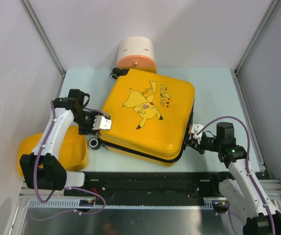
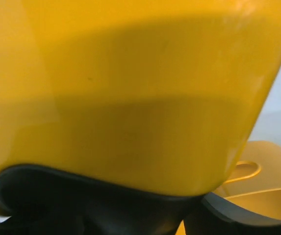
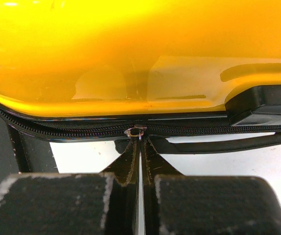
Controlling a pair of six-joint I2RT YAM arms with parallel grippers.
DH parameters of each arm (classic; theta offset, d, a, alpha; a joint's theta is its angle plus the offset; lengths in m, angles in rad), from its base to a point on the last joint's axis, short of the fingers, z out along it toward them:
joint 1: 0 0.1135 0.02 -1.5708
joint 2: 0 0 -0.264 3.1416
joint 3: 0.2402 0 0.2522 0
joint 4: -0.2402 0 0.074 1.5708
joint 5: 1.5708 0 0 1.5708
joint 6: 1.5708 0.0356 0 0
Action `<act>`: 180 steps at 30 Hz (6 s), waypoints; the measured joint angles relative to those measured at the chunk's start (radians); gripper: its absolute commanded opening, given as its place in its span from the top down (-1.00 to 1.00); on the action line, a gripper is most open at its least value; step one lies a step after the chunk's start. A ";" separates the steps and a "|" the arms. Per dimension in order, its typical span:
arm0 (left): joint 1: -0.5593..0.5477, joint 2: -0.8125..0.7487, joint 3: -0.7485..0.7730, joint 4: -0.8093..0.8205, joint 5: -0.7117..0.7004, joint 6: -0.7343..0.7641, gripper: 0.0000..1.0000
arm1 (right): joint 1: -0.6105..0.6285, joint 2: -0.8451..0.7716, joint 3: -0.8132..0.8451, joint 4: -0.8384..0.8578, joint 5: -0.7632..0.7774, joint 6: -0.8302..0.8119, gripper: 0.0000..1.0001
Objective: Open, take out, and arrange the luggage
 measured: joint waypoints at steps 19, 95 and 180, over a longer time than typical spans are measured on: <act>0.001 -0.040 -0.067 0.051 0.039 0.156 1.00 | -0.233 0.333 0.061 0.343 -0.055 0.038 1.00; 0.005 0.690 0.819 0.141 0.509 -1.105 -0.99 | -0.163 0.562 0.187 0.516 0.046 -0.116 1.00; -1.469 0.465 -0.142 1.154 -0.919 -1.761 -0.24 | 0.364 0.035 -0.019 0.271 0.474 0.595 1.00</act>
